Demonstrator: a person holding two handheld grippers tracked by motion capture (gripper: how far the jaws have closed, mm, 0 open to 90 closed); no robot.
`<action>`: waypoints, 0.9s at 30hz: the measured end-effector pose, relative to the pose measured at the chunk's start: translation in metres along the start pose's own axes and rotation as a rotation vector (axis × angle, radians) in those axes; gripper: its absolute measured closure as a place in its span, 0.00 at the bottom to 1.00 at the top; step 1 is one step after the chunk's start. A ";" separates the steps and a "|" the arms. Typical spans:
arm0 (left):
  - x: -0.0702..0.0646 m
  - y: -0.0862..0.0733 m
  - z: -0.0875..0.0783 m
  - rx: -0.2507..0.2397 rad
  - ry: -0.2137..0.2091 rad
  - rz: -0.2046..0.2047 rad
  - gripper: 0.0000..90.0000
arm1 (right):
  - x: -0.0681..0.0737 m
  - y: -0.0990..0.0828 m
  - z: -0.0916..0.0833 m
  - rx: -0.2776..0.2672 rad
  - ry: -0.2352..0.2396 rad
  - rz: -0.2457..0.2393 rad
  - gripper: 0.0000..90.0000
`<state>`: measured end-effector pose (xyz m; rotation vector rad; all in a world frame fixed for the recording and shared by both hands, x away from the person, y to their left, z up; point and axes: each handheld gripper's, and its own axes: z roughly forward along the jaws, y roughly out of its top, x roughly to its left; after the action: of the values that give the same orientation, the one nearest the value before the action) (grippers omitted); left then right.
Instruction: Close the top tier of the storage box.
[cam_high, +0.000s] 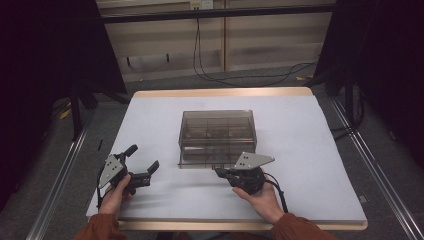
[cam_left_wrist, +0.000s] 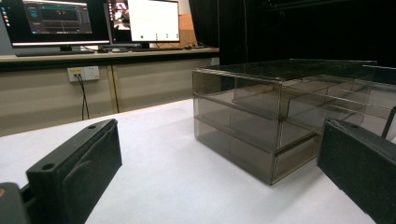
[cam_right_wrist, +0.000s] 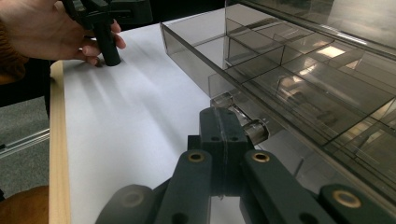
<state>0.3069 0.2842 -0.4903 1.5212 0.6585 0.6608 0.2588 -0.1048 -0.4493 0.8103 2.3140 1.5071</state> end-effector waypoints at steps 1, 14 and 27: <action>0.000 0.000 0.000 -0.001 0.000 0.000 0.00 | 0.000 0.000 0.000 -0.001 -0.001 -0.002 1.00; 0.000 0.000 0.000 0.000 0.001 0.000 0.00 | -0.001 0.001 0.003 -0.001 -0.003 0.003 1.00; 0.000 0.000 0.000 0.000 0.000 0.000 0.00 | -0.004 0.001 0.003 -0.002 -0.010 0.003 1.00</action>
<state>0.3070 0.2843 -0.4903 1.5212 0.6581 0.6608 0.2638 -0.1040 -0.4498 0.8193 2.3051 1.5028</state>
